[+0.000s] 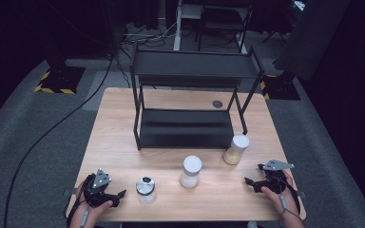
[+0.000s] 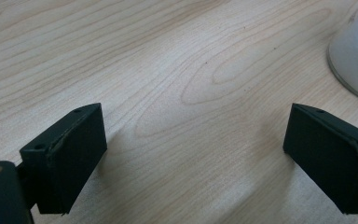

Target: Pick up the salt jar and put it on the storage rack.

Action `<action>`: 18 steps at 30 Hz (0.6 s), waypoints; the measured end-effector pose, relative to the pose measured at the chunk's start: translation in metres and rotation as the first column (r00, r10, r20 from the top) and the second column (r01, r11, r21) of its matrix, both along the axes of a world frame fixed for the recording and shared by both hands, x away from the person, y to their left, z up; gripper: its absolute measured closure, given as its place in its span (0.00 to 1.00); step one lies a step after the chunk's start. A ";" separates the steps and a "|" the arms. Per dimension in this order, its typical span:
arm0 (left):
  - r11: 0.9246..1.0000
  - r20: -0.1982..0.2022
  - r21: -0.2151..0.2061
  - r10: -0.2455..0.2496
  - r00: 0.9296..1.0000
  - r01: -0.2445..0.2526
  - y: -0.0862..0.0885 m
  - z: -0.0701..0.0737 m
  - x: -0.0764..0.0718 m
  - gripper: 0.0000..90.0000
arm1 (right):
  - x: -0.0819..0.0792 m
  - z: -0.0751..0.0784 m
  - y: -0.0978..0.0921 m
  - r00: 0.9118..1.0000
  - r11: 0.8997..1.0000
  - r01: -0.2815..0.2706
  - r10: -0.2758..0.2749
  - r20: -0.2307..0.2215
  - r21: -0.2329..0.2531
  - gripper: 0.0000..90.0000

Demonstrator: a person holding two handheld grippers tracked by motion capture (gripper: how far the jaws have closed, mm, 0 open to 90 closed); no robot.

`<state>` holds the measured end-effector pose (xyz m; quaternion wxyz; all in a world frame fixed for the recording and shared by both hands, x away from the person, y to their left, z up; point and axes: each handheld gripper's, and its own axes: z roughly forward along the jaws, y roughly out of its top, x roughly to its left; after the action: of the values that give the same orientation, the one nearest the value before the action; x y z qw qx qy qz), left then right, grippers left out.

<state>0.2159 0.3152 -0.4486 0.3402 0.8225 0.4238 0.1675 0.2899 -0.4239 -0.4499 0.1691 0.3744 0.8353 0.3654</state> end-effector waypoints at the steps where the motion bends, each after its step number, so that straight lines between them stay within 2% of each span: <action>1: 1.000 0.000 0.000 0.000 1.000 0.000 0.000 0.000 0.000 0.06 | 0.000 0.000 0.000 1.000 1.000 0.000 0.000 0.000 0.000 0.10; 7: 0.999 0.015 0.013 -0.039 0.999 0.039 -0.001 0.002 -0.007 0.08 | 0.000 0.000 0.000 1.000 1.000 0.000 0.000 0.000 0.000 0.10; 11: 0.999 0.043 -0.030 -0.034 0.999 0.035 0.003 0.007 -0.015 0.07 | 0.000 0.000 0.000 1.000 1.000 0.002 -0.002 0.000 0.000 0.10; 13: 0.997 0.060 -0.066 -0.035 0.998 0.039 0.007 0.010 -0.018 0.07 | 0.000 0.000 0.001 1.000 1.000 0.005 -0.005 0.000 0.000 0.10; 14: 0.997 0.060 -0.066 -0.035 0.998 0.039 0.007 0.010 -0.018 0.07 | 0.000 0.000 0.001 1.000 1.000 0.005 -0.005 0.000 0.000 0.10; 15: 0.995 0.078 -0.092 -0.036 0.996 0.044 0.010 0.013 -0.022 0.07 | 0.000 0.000 0.001 1.000 1.000 0.006 -0.006 0.000 0.000 0.10; 17: 0.994 0.083 -0.103 -0.037 0.996 0.046 0.011 0.014 -0.023 0.07 | 0.000 0.000 0.001 1.000 1.000 0.006 -0.006 0.000 0.000 0.10; 18: 0.991 0.091 -0.123 -0.041 0.995 0.052 0.013 0.018 -0.026 0.07 | 0.000 0.000 0.001 1.000 1.000 0.006 -0.006 0.000 0.000 0.10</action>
<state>0.1904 0.3282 -0.4310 0.4134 0.8011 0.3986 0.1688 0.2896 -0.4231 -0.4498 0.1701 0.3769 0.8343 0.3647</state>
